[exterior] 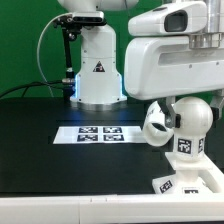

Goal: Assemble lamp

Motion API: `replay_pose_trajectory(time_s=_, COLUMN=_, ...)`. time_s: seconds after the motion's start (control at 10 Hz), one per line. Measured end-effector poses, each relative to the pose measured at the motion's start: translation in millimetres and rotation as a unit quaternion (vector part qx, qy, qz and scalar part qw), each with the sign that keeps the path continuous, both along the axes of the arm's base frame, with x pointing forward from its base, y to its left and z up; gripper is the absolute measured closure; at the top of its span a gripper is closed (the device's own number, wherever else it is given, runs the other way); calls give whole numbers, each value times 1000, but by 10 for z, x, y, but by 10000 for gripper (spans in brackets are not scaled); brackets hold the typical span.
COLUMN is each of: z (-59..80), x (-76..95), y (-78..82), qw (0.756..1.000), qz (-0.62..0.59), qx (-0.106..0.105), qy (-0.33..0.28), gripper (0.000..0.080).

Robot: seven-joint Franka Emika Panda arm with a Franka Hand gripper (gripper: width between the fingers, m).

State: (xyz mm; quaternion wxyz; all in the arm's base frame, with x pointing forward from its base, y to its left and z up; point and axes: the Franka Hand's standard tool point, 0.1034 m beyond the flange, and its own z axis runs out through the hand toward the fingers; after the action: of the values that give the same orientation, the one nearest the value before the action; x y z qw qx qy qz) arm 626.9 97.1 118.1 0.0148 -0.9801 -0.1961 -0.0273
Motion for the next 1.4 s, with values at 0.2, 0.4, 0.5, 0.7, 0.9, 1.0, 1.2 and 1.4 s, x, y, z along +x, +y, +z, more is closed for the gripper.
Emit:
replay_pose_trajectory(time_s=0.2, z=1, x=3, y=3, qw=998, qz=-64, qx=4, qy=1, gripper=228)
replay_pose_trajectory(time_s=0.4, z=0, x=43, y=-21, qw=978, qz=-209, qx=18, qy=-15, gripper=228)
replay_pose_trajectory(time_s=0.5, z=3, x=37, y=-32, qw=960, qz=-279, qx=23, qy=-16, gripper=228)
replay_pose_trajectory(time_s=0.7, z=-12, x=14, y=-77, qw=904, qz=-425, qx=39, qy=-14, gripper=226)
replay_pose_trajectory(time_s=0.9, z=-27, x=-4, y=-105, qw=838, qz=-542, qx=68, qy=7, gripper=226)
replay_pose_trajectory(time_s=1.0, z=-32, x=-20, y=-107, qw=820, qz=-567, qx=75, qy=15, gripper=226)
replay_pose_trajectory(time_s=1.2, z=-38, x=-26, y=-100, qw=833, qz=-549, qx=73, qy=15, gripper=194)
replay_pose_trajectory(time_s=1.4, z=-8, x=-41, y=-51, qw=899, qz=-436, qx=44, qy=18, gripper=108)
